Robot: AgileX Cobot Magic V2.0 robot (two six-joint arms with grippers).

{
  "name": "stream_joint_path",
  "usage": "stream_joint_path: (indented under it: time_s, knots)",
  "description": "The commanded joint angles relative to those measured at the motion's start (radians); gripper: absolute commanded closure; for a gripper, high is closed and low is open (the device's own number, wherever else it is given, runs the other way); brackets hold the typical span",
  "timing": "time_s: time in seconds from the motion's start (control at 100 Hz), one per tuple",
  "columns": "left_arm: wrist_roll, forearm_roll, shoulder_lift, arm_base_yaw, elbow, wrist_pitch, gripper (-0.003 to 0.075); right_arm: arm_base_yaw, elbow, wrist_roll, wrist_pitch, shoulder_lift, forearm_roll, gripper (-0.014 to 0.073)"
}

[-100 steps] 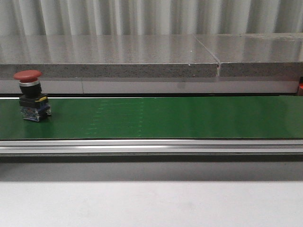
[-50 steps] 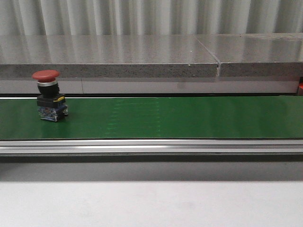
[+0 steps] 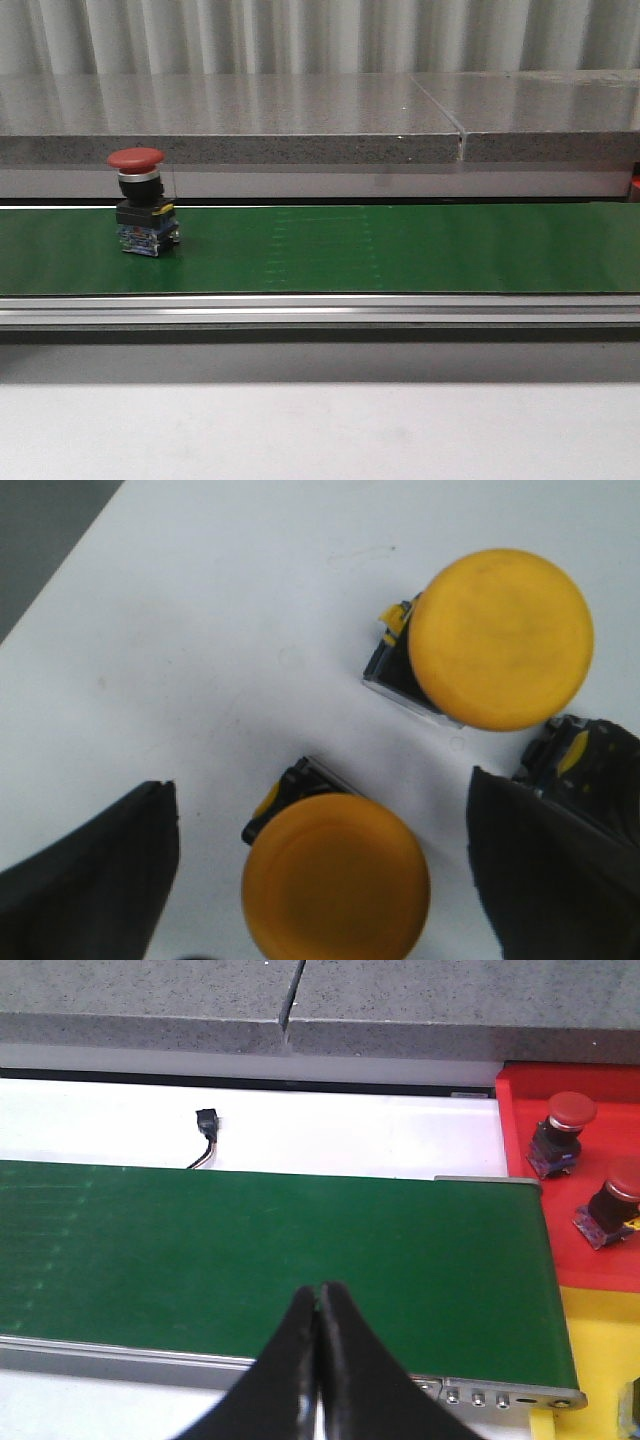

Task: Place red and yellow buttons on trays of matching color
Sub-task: 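Move the left gripper to a yellow push-button and grasp it, then set the yellow button on the belt and open the left gripper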

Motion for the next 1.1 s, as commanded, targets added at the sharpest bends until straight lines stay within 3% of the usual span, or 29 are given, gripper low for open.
stream_joint_path:
  time_s: [0.0, 0.16, 0.28, 0.61, 0.82, 1.09]
  knots:
    - [0.001, -0.003, -0.045, 0.007, -0.031, -0.023, 0.0354, 0.002, -0.026, -0.008, -0.057, -0.003, 0.008, 0.0713]
    - [0.001, -0.003, -0.056, 0.007, -0.031, 0.004, 0.0619, 0.002, -0.026, -0.008, -0.057, -0.003, 0.008, 0.0713]
    - [0.001, -0.003, -0.102, 0.007, -0.031, 0.014, 0.0741, 0.002, -0.026, -0.008, -0.057, -0.003, 0.008, 0.0713]
    - [0.026, -0.006, -0.35, -0.048, -0.031, 0.065, 0.074, 0.002, -0.026, -0.008, -0.057, -0.003, 0.008, 0.0713]
    - [0.051, -0.008, -0.457, -0.152, -0.031, 0.131, 0.074, 0.002, -0.026, -0.008, -0.057, -0.003, 0.008, 0.0713]
    - [0.073, -0.01, -0.458, -0.304, 0.023, 0.149, 0.074, 0.002, -0.026, -0.008, -0.057, -0.003, 0.008, 0.0713]
